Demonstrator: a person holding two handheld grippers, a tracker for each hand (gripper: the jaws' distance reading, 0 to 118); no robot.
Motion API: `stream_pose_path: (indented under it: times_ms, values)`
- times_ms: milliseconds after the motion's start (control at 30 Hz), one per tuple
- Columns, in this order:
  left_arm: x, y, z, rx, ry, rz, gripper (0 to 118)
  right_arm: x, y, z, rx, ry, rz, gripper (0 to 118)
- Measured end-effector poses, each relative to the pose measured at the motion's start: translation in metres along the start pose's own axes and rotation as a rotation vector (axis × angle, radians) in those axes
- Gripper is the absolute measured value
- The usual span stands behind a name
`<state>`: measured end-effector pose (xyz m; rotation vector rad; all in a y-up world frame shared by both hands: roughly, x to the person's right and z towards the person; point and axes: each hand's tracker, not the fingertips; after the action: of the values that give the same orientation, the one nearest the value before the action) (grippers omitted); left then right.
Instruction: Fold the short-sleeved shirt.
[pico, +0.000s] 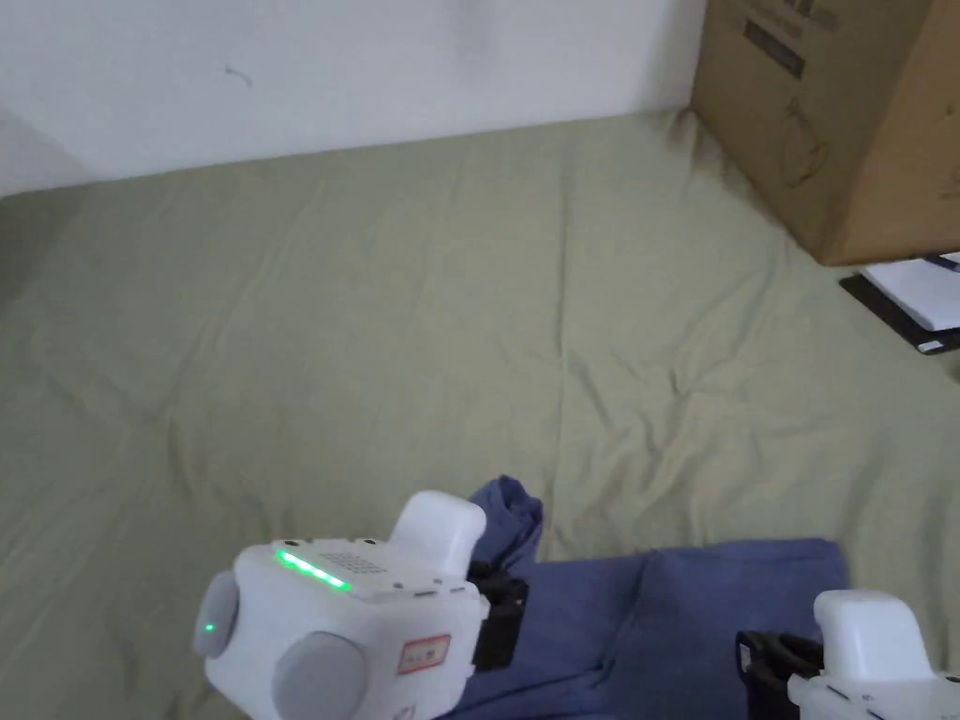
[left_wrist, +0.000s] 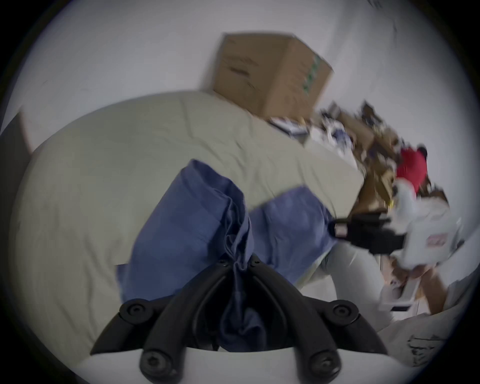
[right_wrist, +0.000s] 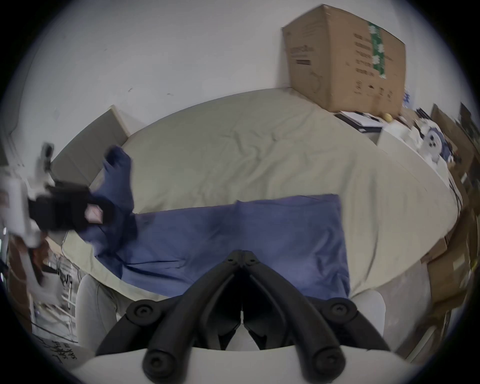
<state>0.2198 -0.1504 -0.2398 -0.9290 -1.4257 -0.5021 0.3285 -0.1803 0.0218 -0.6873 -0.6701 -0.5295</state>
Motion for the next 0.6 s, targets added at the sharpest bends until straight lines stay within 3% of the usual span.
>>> stream_pose_path:
  times_ms: [133, 167, 200, 233, 267, 467, 500, 533, 567, 600]
  values:
    - [0.002, -0.004, -0.058, -0.033, -0.031, 0.082, 15, 0.020, -0.006, 0.001, -0.009, -0.021, -0.069, 0]
    - [-0.002, -0.003, -0.068, -0.045, -0.038, 0.091, 36, 0.023, -0.007, 0.001, -0.012, -0.028, -0.074, 0]
    - [0.000, -0.008, -0.065, -0.067, -0.058, 0.105, 73, 0.024, -0.008, 0.001, -0.015, -0.034, -0.076, 0]
    - [-0.005, -0.009, -0.069, -0.077, -0.074, 0.124, 95, 0.025, -0.009, 0.001, -0.018, -0.038, -0.076, 0]
    - [-0.013, -0.008, -0.066, -0.070, -0.068, 0.136, 102, 0.025, -0.009, 0.001, -0.022, -0.039, -0.074, 0]
    - [-0.050, -0.007, 0.007, 0.134, -0.026, 0.405, 100, 0.013, -0.011, -0.005, -0.035, -0.030, -0.041, 0]
    - [-0.059, -0.010, 0.015, 0.172, -0.039, 0.438, 93, 0.011, -0.011, -0.006, -0.040, -0.024, -0.038, 0]
    - [-0.068, -0.014, 0.020, 0.197, -0.055, 0.453, 80, 0.009, -0.011, -0.008, -0.044, -0.014, -0.035, 0]
    - [-0.077, -0.017, 0.021, 0.192, -0.059, 0.461, 58, 0.005, -0.011, -0.010, -0.048, -0.006, -0.032, 0]
    - [-0.072, -0.018, 0.021, 0.173, -0.053, 0.457, 20, 0.003, -0.012, -0.011, -0.053, 0.000, -0.029, 0]
